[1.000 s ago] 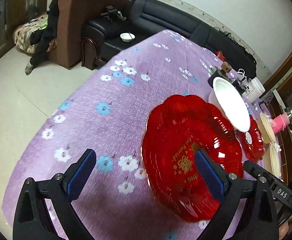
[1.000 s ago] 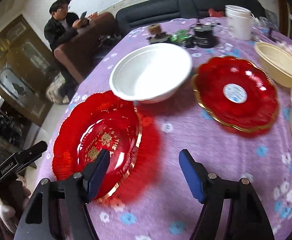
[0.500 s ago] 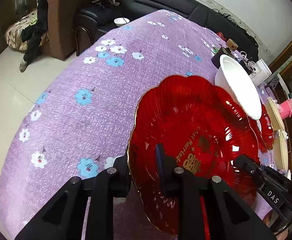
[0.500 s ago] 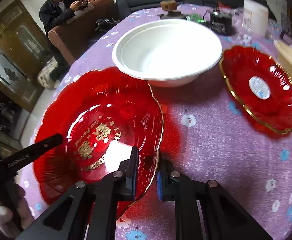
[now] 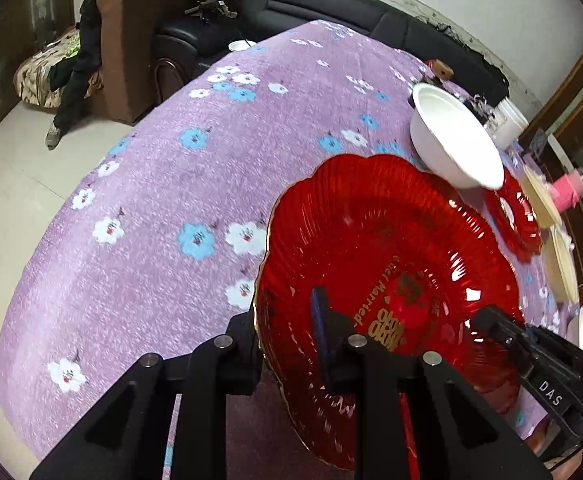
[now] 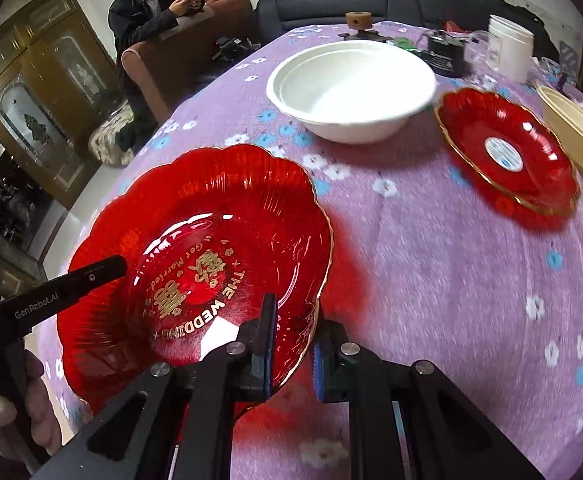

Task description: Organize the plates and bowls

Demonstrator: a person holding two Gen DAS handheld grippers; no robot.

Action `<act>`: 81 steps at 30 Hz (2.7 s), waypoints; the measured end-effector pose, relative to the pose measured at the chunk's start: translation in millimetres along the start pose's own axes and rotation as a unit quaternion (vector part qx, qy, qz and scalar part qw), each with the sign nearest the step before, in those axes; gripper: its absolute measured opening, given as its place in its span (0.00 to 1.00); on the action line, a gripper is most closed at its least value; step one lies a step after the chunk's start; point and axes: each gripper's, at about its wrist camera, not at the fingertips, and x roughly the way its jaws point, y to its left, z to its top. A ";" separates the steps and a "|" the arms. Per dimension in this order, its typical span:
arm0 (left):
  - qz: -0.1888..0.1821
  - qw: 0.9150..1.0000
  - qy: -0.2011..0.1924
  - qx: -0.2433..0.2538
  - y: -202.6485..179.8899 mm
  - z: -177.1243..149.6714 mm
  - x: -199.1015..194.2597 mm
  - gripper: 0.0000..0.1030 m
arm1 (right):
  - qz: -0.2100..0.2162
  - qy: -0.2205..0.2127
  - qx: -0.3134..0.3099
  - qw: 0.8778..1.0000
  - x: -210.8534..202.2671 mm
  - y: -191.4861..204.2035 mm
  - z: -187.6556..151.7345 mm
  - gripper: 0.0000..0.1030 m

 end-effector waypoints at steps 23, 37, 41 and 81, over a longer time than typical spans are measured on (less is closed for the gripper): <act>-0.051 0.992 -0.094 0.067 -36.2 -15.1 -141.7 0.81 | -0.051 -0.072 0.055 0.995 -90.3 -72.3 -7.4 0.73; -0.015 0.996 -0.068 0.056 -70.7 80.5 -126.4 0.81 | 0.125 -0.048 0.195 0.972 -46.9 -113.5 29.7 0.75; -0.031 0.998 -0.037 0.035 -77.4 108.5 -79.5 0.81 | 0.143 -0.048 0.197 0.969 -25.2 -104.6 42.8 0.74; -0.035 0.997 0.058 0.040 -141.0 159.8 76.1 0.24 | 0.157 -0.100 0.153 0.971 25.9 -98.2 85.8 0.26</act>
